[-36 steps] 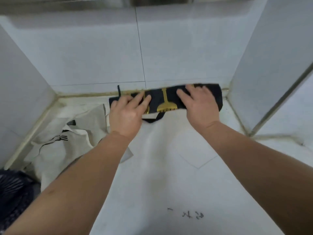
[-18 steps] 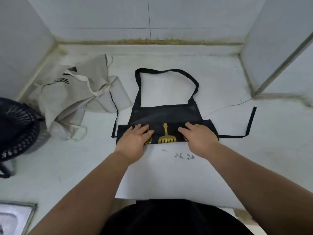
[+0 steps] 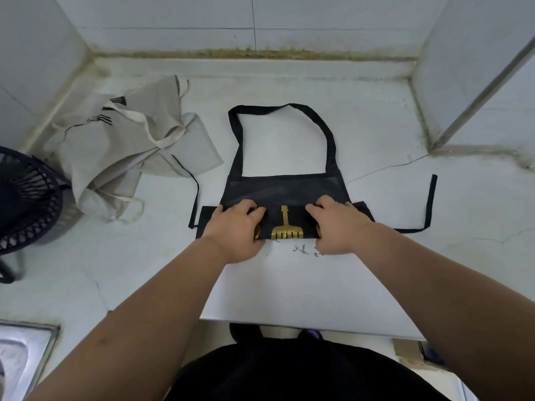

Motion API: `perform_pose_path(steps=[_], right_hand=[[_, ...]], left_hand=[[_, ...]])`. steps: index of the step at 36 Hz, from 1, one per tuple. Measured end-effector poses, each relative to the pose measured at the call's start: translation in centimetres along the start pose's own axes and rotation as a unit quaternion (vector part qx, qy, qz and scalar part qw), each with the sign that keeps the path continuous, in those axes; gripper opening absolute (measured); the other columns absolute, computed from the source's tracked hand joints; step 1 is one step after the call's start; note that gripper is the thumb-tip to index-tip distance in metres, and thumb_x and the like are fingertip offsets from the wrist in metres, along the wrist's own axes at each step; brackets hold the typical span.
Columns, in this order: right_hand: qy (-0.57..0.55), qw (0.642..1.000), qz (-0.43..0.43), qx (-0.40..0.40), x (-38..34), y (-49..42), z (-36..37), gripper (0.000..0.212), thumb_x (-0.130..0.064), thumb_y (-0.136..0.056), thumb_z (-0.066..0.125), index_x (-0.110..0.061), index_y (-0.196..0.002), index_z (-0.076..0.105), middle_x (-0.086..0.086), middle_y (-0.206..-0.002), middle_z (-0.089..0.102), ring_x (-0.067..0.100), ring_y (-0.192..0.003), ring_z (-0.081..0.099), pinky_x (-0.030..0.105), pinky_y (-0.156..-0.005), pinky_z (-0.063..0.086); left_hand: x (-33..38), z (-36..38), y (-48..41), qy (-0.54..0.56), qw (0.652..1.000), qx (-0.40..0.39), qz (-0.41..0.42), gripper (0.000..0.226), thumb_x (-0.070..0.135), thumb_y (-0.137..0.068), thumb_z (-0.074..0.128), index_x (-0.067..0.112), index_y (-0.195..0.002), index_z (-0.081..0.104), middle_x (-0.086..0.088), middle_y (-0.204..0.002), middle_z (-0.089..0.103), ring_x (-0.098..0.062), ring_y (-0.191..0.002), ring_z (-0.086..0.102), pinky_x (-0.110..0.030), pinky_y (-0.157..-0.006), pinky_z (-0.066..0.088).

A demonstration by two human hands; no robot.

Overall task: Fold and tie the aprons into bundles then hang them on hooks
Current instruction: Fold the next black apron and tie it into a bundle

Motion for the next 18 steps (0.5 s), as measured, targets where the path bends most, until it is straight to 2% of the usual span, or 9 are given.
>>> perform_pose_path(steps=[2, 4, 6, 8, 10, 12, 15, 18], right_hand=[[-0.054, 0.998, 0.006, -0.01, 0.3, 0.1, -0.6, 0.063, -0.023, -0.085, 0.054, -0.022, -0.145, 0.033, 0.004, -0.138, 0.036, 0.027, -0.118, 0.049, 0.037, -0.104, 0.039], [-0.092, 0.996, 0.007, -0.01, 0.7, -0.2, -2.2, 0.05, -0.02, -0.086, 0.05, -0.024, -0.136, 0.048, 0.0, -0.13, 0.05, 0.023, -0.113, 0.052, 0.029, -0.09, 0.044], [-0.113, 0.994, 0.008, -0.007, 1.2, -0.7, -3.7, 0.028, -0.018, -0.085, 0.05, -0.024, -0.109, 0.062, -0.002, -0.103, 0.059, 0.022, -0.098, 0.055, 0.026, -0.072, 0.043], [-0.104, 0.995, 0.014, 0.001, 2.3, -1.2, -4.6, 0.005, -0.019, -0.084, 0.052, -0.02, -0.079, 0.054, -0.001, -0.083, 0.054, 0.023, -0.082, 0.053, 0.027, -0.058, 0.036], [-0.098, 0.995, 0.019, 0.012, 3.2, -1.7, -5.1, 0.014, -0.028, -0.085, 0.056, -0.019, -0.076, 0.05, 0.001, -0.08, 0.053, 0.022, -0.079, 0.052, 0.027, -0.057, 0.034], [-0.09, 0.995, 0.026, 0.03, 3.9, -2.2, -5.6, 0.023, -0.041, -0.088, 0.056, -0.019, -0.085, 0.05, -0.002, -0.08, 0.051, 0.022, -0.082, 0.052, 0.029, -0.06, 0.034], [-0.04, 0.996, 0.053, 0.067, 4.5, -2.9, -6.0, 0.045, -0.066, -0.086, 0.046, -0.022, -0.097, 0.042, -0.003, -0.084, 0.051, 0.022, -0.083, 0.052, 0.031, -0.065, 0.037], [0.031, 0.98, 0.071, 0.181, 3.9, -3.3, -7.1, 0.053, -0.07, -0.088, 0.025, -0.021, -0.101, 0.04, -0.001, -0.08, 0.055, 0.023, -0.076, 0.055, 0.032, -0.065, 0.036]], left_hand=[[-0.3, -0.9, -0.4, 0.048, 0.999, -0.018, -0.006, 0.047, 0.045, -0.094, 0.048, 0.029, -0.138, 0.045, 0.006, -0.137, 0.043, -0.021, -0.12, 0.05, -0.037, -0.104, 0.038], [-1.1, -2.1, -1.0, 0.111, 0.993, -0.044, -0.025, 0.028, 0.035, -0.093, 0.05, 0.024, -0.114, 0.064, 0.005, -0.115, 0.059, -0.021, -0.107, 0.057, -0.031, -0.088, 0.044], [-2.1, -3.2, -1.5, 0.165, 0.982, -0.082, -0.049, 0.025, 0.031, -0.092, 0.052, 0.013, -0.105, 0.066, -0.004, -0.103, 0.063, -0.022, -0.1, 0.057, -0.03, -0.078, 0.04], [-3.2, -3.8, -2.1, 0.203, 0.971, -0.11, -0.067, 0.031, 0.038, -0.094, 0.052, 0.01, -0.101, 0.061, -0.005, -0.098, 0.061, -0.02, -0.093, 0.055, -0.029, -0.073, 0.037], [-4.4, -4.1, -2.7, 0.203, 0.97, -0.107, -0.082, 0.039, 0.054, -0.093, 0.047, 0.015, -0.091, 0.054, 0.0, -0.09, 0.056, -0.015, -0.082, 0.051, -0.027, -0.066, 0.034], [-5.4, -4.3, -3.6, 0.173, 0.978, -0.079, -0.088, 0.045, 0.062, -0.092, 0.041, 0.018, -0.087, 0.048, 0.002, -0.084, 0.053, -0.013, -0.077, 0.048, -0.027, -0.061, 0.032], [-5.6, -5.3, -4.5, 0.068, 0.994, 0.003, -0.083, 0.046, 0.063, -0.091, 0.04, 0.018, -0.099, 0.049, 0.0, -0.089, 0.055, -0.019, -0.082, 0.05, -0.032, -0.064, 0.035], [-3.7, -5.9, -5.3, -0.049, 0.996, 0.061, -0.033, 0.04, 0.057, -0.095, 0.039, 0.021, -0.111, 0.048, -0.002, -0.099, 0.06, -0.025, -0.092, 0.056, -0.032, -0.067, 0.034]])
Point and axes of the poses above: each hand's wrist, its own y-axis away from the middle knuckle, its own z-axis out of the palm, x = y × z, the point moved 8 cm from there along -y, towards the middle knuckle
